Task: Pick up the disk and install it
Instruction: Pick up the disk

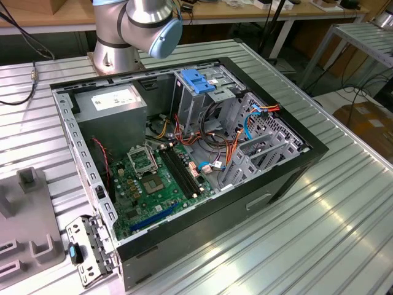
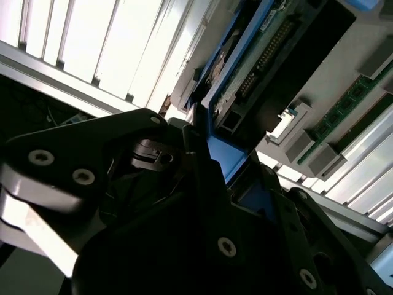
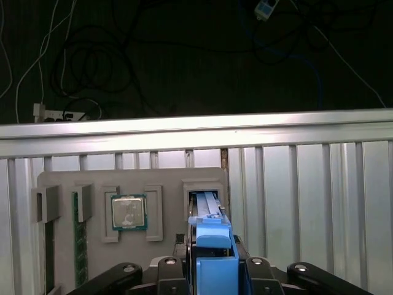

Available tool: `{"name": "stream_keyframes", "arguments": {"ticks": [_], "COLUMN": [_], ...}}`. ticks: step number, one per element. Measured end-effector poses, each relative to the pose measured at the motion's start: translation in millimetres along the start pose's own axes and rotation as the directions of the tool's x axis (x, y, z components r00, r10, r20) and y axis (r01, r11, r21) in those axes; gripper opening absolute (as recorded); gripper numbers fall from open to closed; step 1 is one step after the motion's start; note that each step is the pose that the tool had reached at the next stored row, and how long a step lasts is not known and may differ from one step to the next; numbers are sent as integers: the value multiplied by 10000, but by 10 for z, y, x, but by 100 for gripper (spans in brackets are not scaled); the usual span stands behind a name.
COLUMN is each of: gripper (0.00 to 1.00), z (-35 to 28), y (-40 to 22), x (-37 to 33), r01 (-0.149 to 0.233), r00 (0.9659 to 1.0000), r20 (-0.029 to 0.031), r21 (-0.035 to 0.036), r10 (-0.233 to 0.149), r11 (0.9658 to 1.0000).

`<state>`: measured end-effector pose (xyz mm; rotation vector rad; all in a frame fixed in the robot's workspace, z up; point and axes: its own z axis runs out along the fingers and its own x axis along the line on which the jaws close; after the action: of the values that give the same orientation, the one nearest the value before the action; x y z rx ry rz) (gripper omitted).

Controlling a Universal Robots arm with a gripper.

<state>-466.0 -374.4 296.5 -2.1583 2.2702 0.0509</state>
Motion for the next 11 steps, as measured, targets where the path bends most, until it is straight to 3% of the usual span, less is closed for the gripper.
{"name": "stream_keyframes", "arguments": {"ticks": [5, 11], "gripper": [37, 37], "z": [2, 2], "y": [0, 0], "x": [6, 6], "r01": [346, 376], "r00": [9994, 9993], "r20": [-6, -6], "r21": [-10, -11], "r10": [-346, -376], "r11": [9994, 9993]}}
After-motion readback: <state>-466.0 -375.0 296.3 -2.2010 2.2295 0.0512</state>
